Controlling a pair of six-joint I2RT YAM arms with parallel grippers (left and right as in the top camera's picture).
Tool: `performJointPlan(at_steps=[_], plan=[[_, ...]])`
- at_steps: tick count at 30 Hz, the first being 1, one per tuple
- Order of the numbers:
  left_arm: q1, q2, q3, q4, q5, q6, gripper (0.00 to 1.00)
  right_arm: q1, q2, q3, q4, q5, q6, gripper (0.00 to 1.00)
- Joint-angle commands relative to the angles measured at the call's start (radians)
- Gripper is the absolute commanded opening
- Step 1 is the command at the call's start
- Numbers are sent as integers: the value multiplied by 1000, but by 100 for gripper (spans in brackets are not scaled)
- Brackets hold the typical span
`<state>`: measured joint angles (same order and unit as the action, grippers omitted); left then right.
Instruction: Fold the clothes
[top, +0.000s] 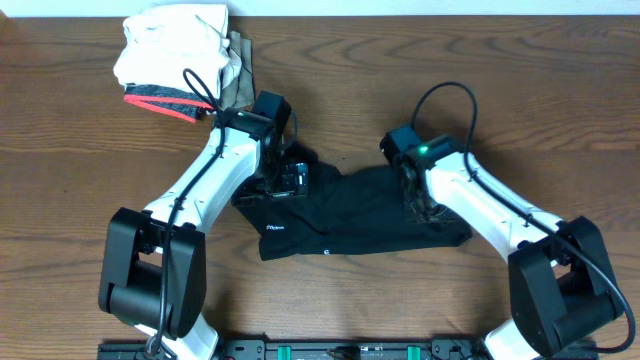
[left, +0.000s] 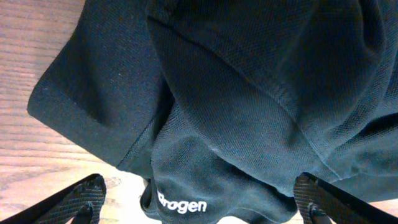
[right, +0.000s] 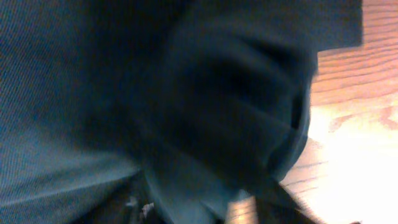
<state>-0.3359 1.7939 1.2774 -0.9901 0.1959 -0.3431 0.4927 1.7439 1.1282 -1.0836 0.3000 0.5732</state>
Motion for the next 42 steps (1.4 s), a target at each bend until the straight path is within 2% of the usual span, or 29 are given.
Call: performJointPlan(at_steps=[1,7,12,18,26,33,35,36,42], plan=[[0,1,-10,-4,-1,-10,98,11,3,-6,2,-1,3,99],[0,1,-10,-6,-1,-10,98,-45,-8,38,-83,29,60,99],[0,1,-10,-6,-1,-10,98,-196,-47,145,-145,0,21,99],[0,1,-10,-6,-1,-10,98,-438,-47,154,-55,-396,-301,99],[0,1,-10,-6,-2,-9,98,-621,-46,60,8,-586,-341,99],[0,1,-10,-6,-1,-10,98,-650,-44,-105,227,-698,-350,97],[0,1,-10,-7,-1,-10,98,-649,-44,-141,284,-725,-350,91],[0,1,-10,-7,-1,-10,98,-649,-44,-149,299,-728,-349,83],[0,1,-10,-7,-1,-10,98,-649,-44,-156,348,-731,-333,30]])
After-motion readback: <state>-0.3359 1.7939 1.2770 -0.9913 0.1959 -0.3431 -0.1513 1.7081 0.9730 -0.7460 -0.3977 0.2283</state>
